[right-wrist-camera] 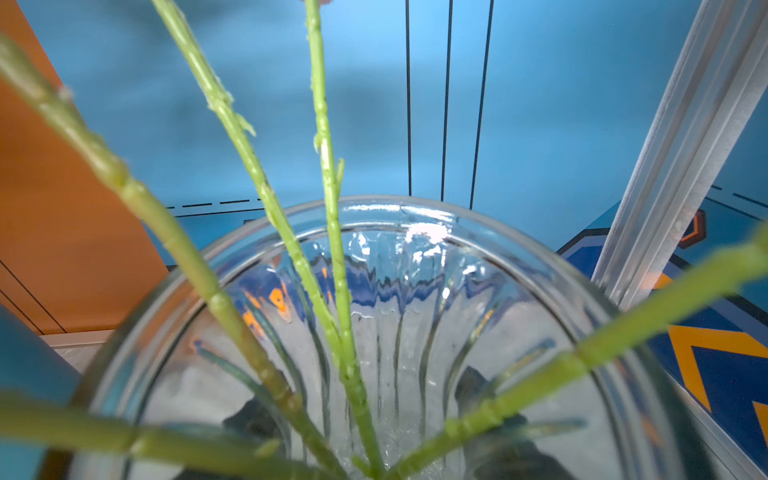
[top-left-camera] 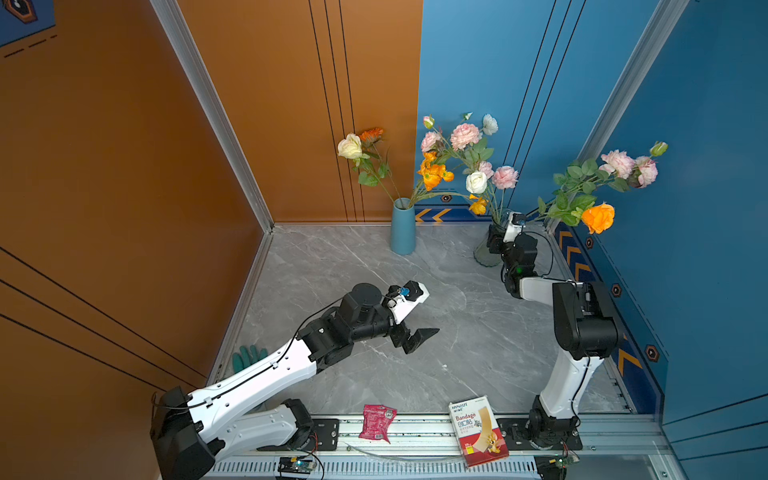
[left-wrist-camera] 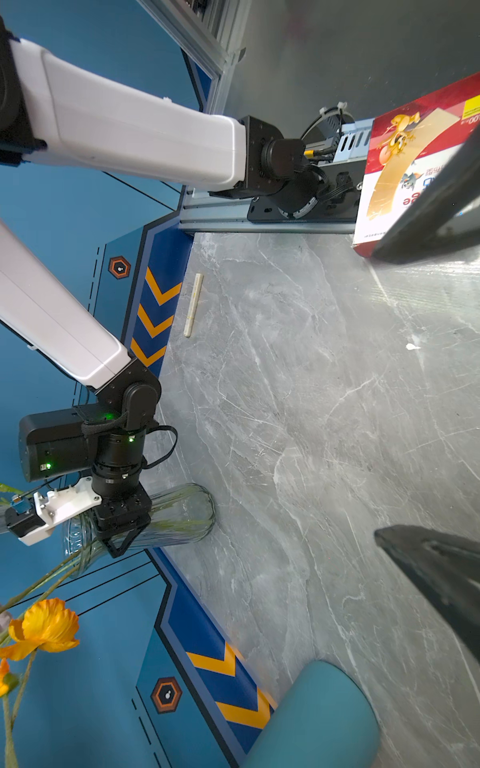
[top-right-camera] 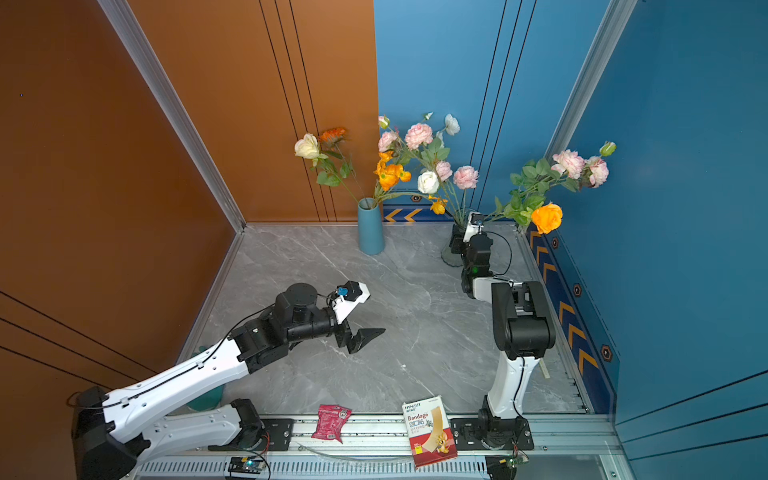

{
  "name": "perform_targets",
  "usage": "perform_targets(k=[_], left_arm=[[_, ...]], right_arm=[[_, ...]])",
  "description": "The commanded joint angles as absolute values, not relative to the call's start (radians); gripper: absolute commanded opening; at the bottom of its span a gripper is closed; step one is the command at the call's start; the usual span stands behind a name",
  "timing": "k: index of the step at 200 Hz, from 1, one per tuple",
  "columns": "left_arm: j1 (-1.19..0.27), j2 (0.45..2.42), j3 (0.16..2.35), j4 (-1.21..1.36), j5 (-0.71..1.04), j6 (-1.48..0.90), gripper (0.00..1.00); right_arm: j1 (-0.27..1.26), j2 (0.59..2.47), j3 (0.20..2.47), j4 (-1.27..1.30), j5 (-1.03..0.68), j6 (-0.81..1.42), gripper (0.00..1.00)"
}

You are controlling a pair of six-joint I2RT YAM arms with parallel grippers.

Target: Arrange the flowers into the vase

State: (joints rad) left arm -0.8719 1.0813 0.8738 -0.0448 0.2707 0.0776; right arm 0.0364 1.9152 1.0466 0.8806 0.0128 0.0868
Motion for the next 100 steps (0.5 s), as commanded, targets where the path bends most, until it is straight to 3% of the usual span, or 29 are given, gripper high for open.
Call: perform_targets(k=[1,100], left_arm=[[-0.883,1.075,0.887,-0.031,0.252,0.071,0.98],[-0.886,1.08,0.878,-0.029,0.239,0.069,0.98]], right_arm=[[0.035,1.904,1.133,1.102,-0.013,0.105,0.24],[0.066,1.984,1.216,1.024,-0.009,0.021,0.25]])
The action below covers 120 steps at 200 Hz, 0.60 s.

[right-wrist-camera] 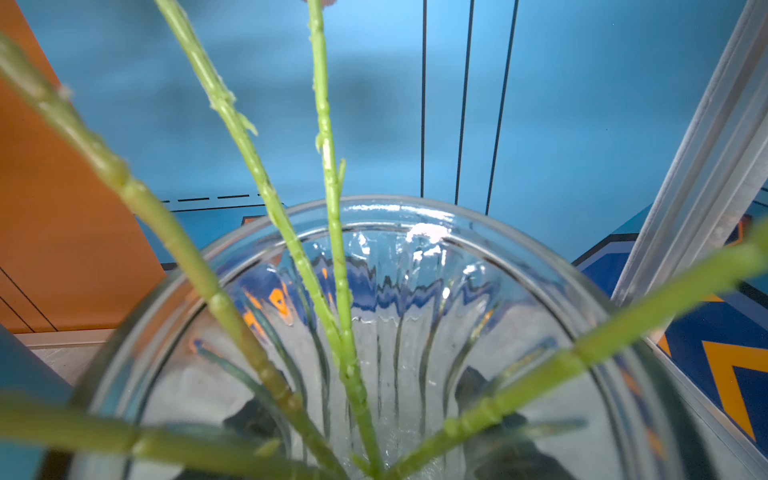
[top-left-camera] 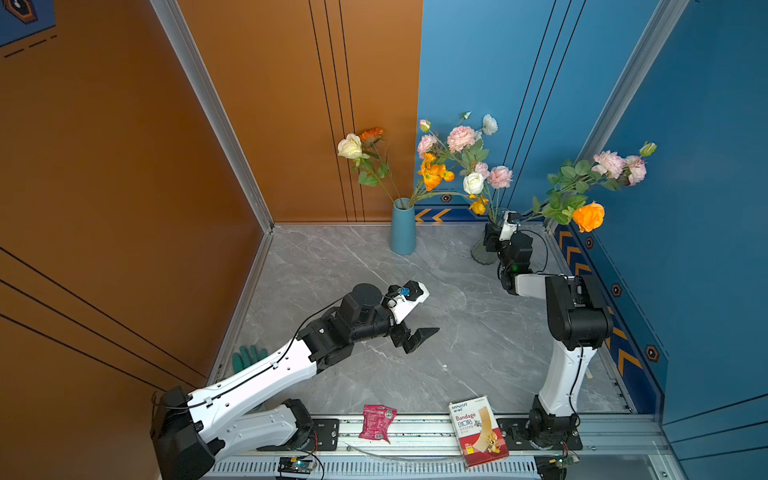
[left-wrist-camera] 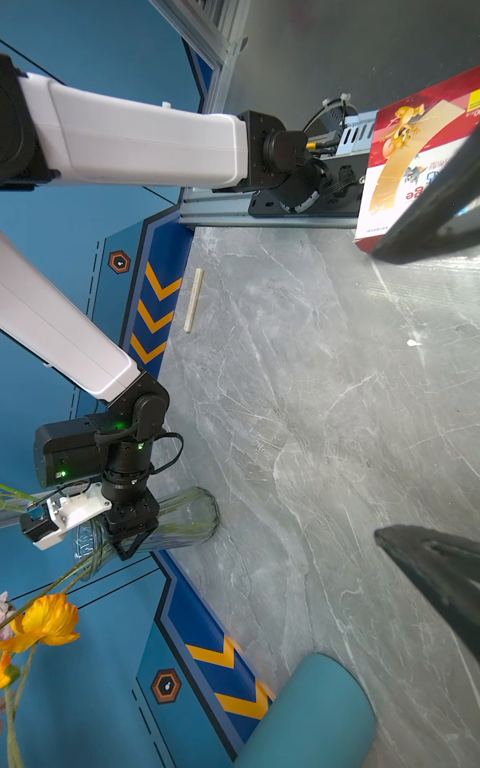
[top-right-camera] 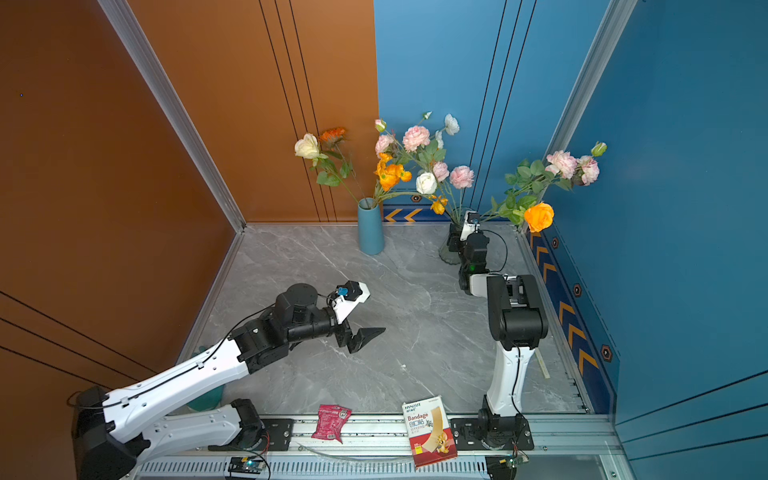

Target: Arrange the flowers into the vase

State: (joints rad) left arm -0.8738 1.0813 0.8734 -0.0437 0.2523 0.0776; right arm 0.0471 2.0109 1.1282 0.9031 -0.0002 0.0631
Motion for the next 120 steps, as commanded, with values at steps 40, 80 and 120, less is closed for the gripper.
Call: perform_targets(k=[40,80,120], left_arm=[[-0.886,1.083,0.875,-0.031,0.244,0.069,0.98],[-0.887,1.074,0.873,-0.019,0.246,0.068,0.98],[-0.887,1.062,0.863,-0.019,0.246,0.068,0.98]], right_arm=[[0.08,2.005,1.251,0.938,0.012,-0.016,0.26],[0.08,2.02,1.272,0.896,0.015,-0.005,0.36],[0.081,2.016,1.266,0.889,0.035,-0.004,0.62]])
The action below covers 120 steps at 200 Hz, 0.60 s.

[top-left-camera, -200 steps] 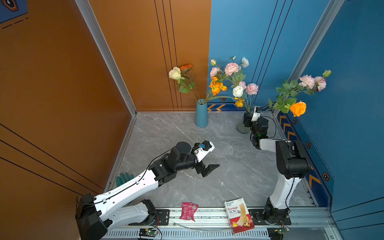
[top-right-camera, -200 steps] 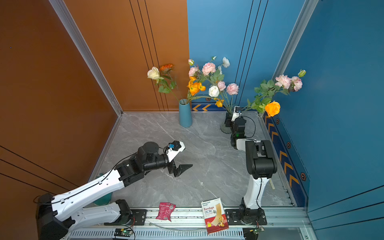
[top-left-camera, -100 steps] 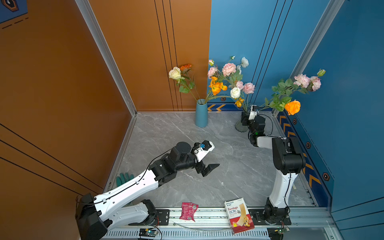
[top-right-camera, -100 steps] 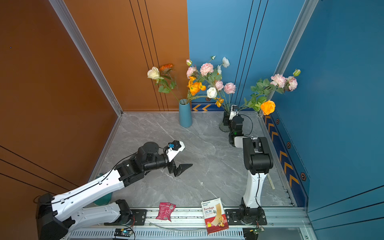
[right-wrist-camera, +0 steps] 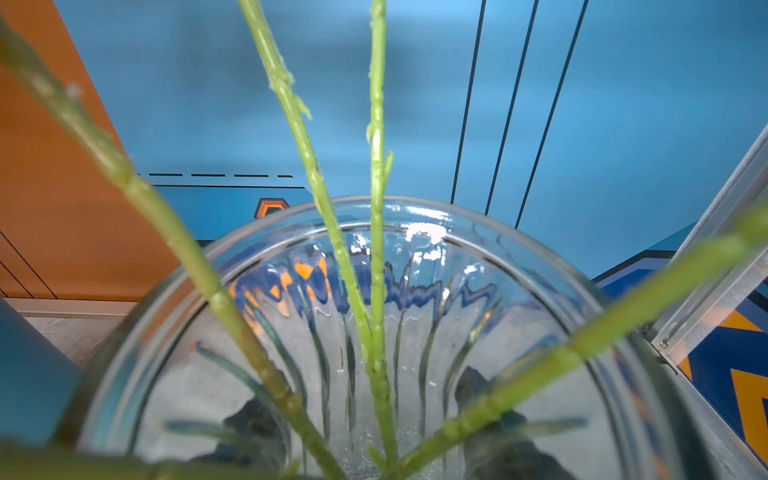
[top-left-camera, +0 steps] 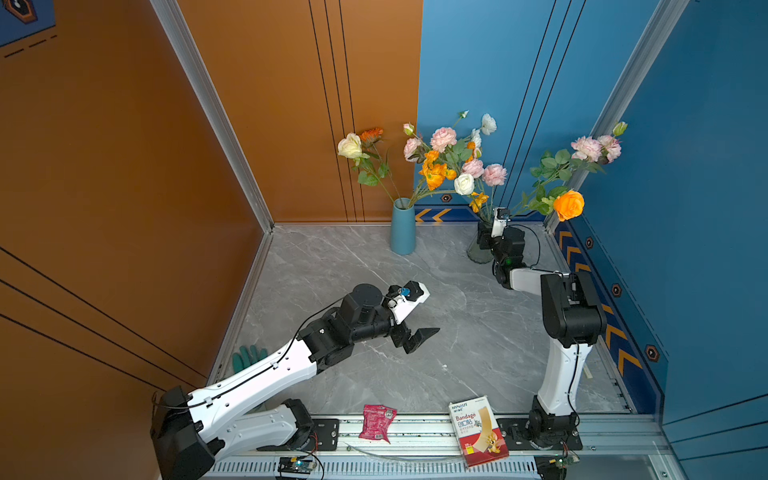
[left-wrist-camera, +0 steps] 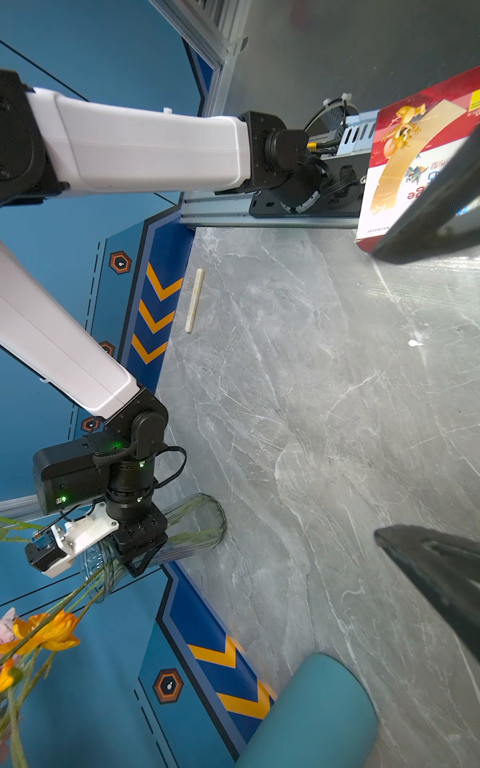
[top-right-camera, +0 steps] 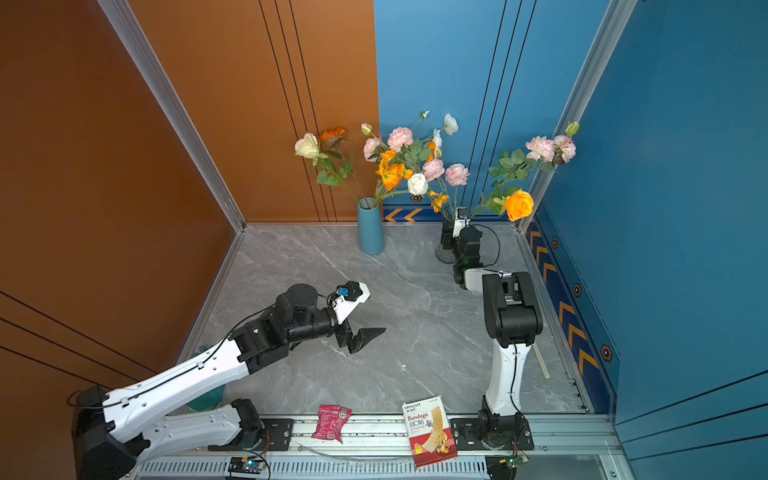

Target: Arrange the flowers into the vase

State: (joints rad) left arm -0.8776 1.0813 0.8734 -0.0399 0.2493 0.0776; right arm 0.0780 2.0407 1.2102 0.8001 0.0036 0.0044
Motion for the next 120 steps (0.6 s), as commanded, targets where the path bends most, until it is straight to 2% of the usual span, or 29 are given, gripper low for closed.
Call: perform_targets(k=[1,22,73,120], left_arm=[[-0.887,1.061,0.863,-0.019,0.245,0.068,0.98],[-0.887,1.053,0.859,-0.02,0.243,0.069,0.98],[-0.889,1.053,0.856,-0.019,0.249,0.067,0.98],[-0.89,1.047,0.856,-0.013,0.245,0.081,0.98]], right_arm=[[0.081,2.016,1.265,0.889,0.034,-0.004,0.62],[0.08,2.011,1.264,0.883,0.038,-0.009,0.69],[0.081,1.976,1.242,0.895,0.065,-0.009,0.94],[0.086,1.91,1.195,0.873,0.066,-0.012,1.0]])
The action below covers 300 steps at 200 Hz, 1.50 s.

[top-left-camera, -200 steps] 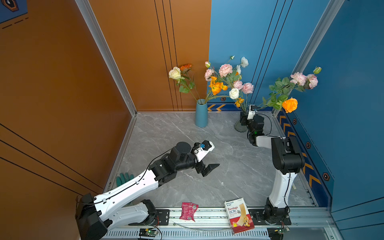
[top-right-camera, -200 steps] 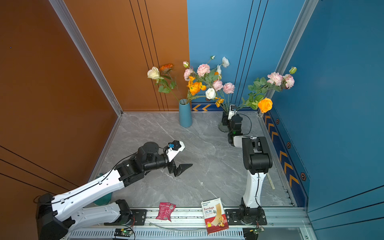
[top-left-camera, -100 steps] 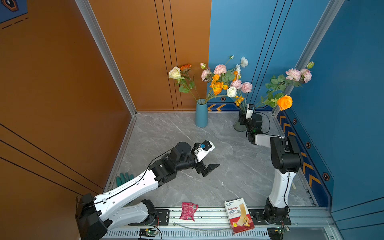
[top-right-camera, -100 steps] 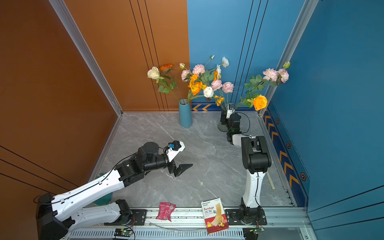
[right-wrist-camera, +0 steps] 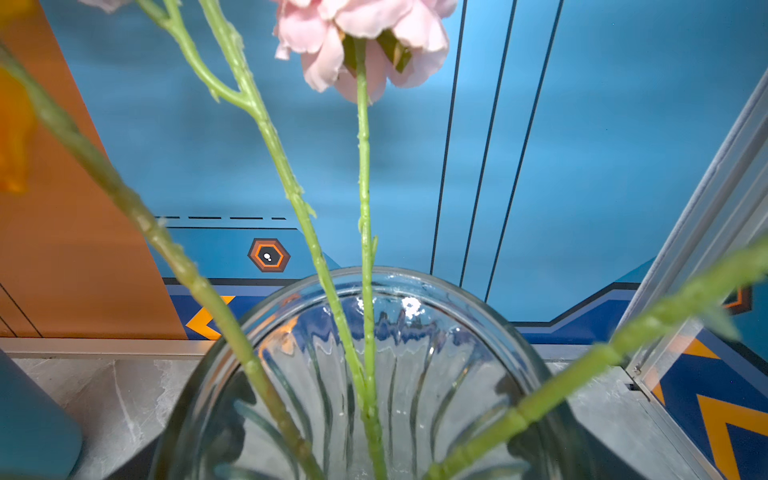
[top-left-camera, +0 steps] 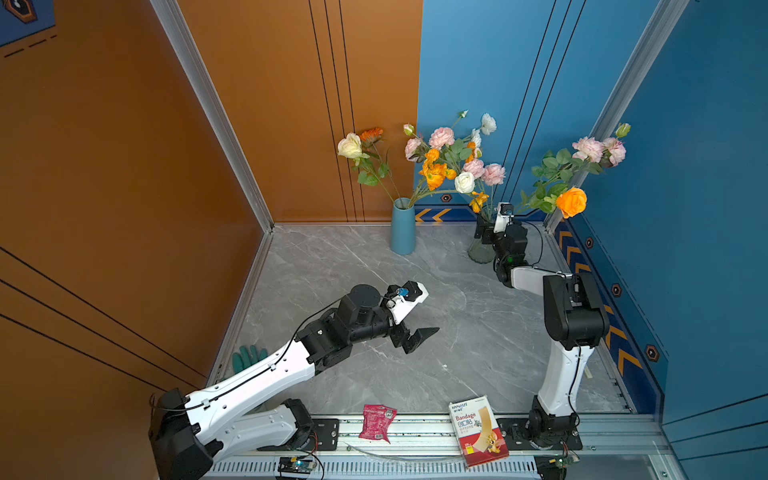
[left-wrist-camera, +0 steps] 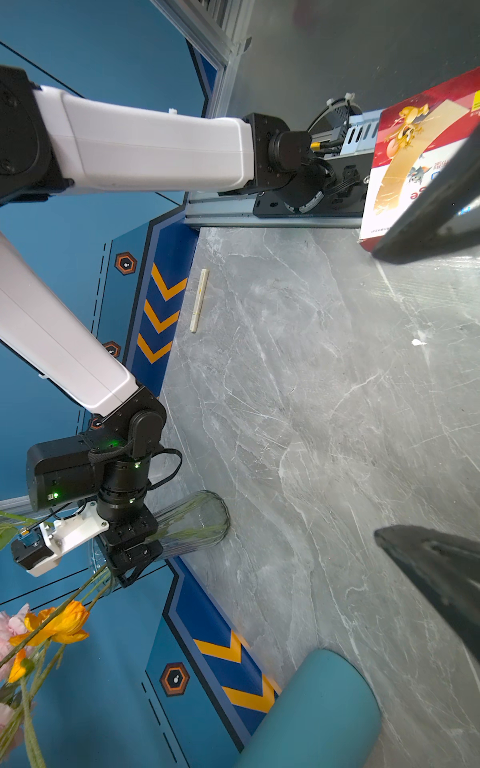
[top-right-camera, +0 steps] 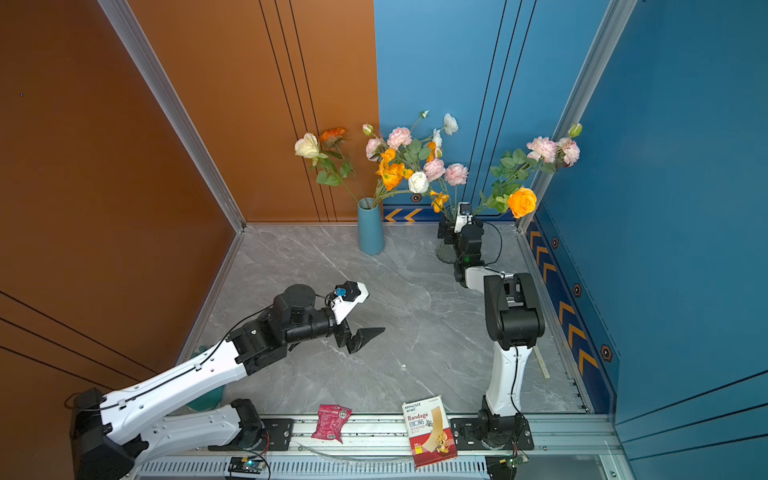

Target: Arrange the flowers into the vase

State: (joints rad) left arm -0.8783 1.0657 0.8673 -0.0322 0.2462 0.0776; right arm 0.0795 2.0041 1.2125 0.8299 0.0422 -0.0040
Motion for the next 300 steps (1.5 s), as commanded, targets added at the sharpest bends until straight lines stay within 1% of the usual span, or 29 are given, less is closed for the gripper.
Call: perform_targets(k=[1,29,80,113,144,156,173,194,210,228,253,268,294,300], left_arm=[[-0.89,1.047,0.856,-0.013,0.244,0.082,0.98],[-0.888,1.026,0.864,-0.032,0.211,0.104,0.98],[-0.865,1.0,0.869,-0.032,0.109,0.135,0.98],[-0.769,1.025,0.883,0.047,0.017,0.088,0.98],[-0.646,1.054,0.816,0.124,-0.027,0.011,0.98],[-0.621,1.057,0.783,0.121,-0.118,0.009,0.98],[-0.598,1.054,0.719,0.122,-0.309,0.005,0.98],[-0.553,1.048,0.622,0.151,-0.536,-0.01,0.98],[-0.499,1.04,0.546,0.207,-0.616,-0.003,0.98],[-0.409,1.058,0.477,0.301,-0.613,0.004,0.98],[-0.279,1.143,0.434,0.386,-0.53,-0.002,0.98],[-0.226,1.193,0.419,0.435,-0.477,0.001,0.98],[-0.135,1.291,0.351,0.676,-0.299,-0.014,0.98],[-0.129,1.318,0.343,0.728,-0.282,0.003,0.98]], right_arm=[[0.086,1.907,1.194,0.872,0.066,-0.012,1.0],[0.093,1.84,1.138,0.771,0.065,-0.001,1.0],[0.127,1.641,0.852,0.704,0.106,0.058,1.0],[0.189,1.454,0.727,0.56,0.144,0.054,1.0],[0.252,1.266,0.641,0.363,0.163,0.086,1.0],[0.267,1.202,0.609,0.287,0.169,0.135,1.0],[0.281,1.126,0.576,0.171,0.167,0.21,1.0],[0.295,1.061,0.553,0.031,0.241,0.251,1.0],[0.277,1.027,0.539,-0.023,0.316,0.251,1.0],[0.201,1.007,0.482,0.067,0.314,0.23,1.0],[0.069,1.031,0.446,0.172,0.263,0.25,1.0],[0.05,1.074,0.408,0.286,0.29,0.178,1.0],[0.03,1.205,0.303,0.613,0.27,0.072,1.0],[0.029,1.219,0.328,0.588,0.261,0.071,1.0]])
